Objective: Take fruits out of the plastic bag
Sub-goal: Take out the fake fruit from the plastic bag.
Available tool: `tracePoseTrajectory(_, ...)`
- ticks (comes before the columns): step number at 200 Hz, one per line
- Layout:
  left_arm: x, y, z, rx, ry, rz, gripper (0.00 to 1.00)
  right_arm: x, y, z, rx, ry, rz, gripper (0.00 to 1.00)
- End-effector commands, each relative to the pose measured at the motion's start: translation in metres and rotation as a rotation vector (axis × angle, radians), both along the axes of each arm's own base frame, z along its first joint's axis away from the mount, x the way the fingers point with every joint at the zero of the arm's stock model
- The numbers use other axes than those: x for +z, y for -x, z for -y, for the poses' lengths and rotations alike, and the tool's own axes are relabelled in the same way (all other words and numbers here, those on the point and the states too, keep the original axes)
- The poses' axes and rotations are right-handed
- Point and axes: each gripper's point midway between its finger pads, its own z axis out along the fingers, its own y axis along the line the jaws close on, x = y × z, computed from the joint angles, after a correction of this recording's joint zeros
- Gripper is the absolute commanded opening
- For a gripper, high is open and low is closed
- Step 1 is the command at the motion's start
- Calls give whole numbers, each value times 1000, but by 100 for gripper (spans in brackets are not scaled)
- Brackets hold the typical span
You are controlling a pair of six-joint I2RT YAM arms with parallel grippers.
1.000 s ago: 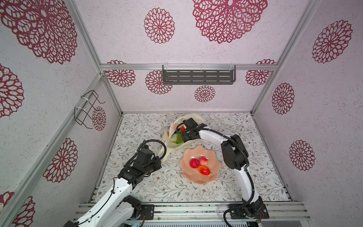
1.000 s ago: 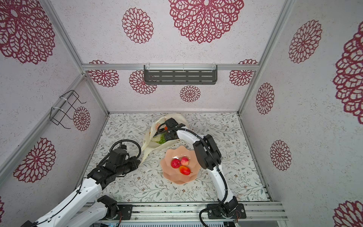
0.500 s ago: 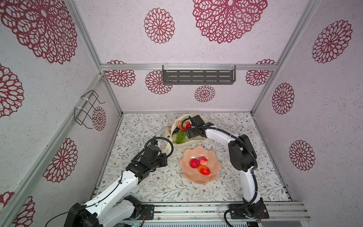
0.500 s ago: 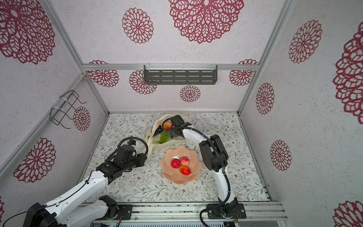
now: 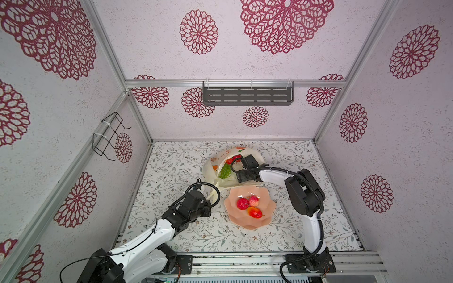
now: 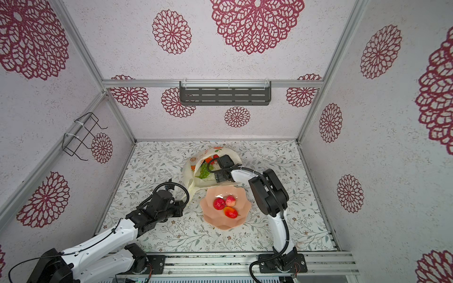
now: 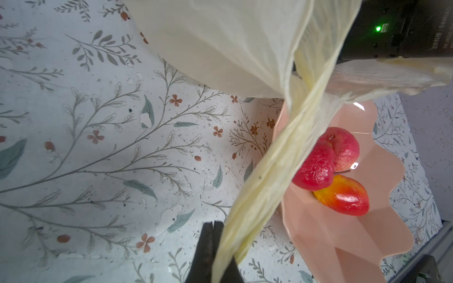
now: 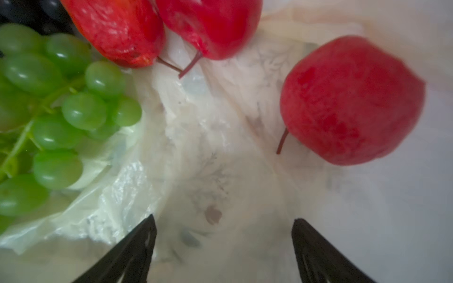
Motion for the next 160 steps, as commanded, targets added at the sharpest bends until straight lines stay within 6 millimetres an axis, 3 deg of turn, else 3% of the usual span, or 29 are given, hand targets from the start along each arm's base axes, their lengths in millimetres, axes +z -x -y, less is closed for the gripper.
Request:
tracePoseTrajectory(1, 7, -8, -12, 44, -46, 67, 0, 53, -16, -9, -18, -100, 103, 90)
tracePoseTrajectory(26, 1, -6, -25, 87, -92, 66, 0, 70, -25, -18, -9, -139, 151, 90)
tracePoseTrajectory(55, -5, -3, -22, 69, -70, 66, 0, 85, -42, -27, -25, -175, 195, 88)
tracePoseTrajectory(78, -15, 0, -20, 50, -73, 54, 0, 94, -56, -21, -93, -172, 257, 88)
tracePoseTrajectory(121, -27, 1, -13, 7, -87, 14, 0, 97, -74, -13, -166, -162, 322, 88)
tracePoseTrajectory(160, -24, -1, -9, -8, -84, 18, 0, 91, -80, 5, -234, -117, 347, 88)
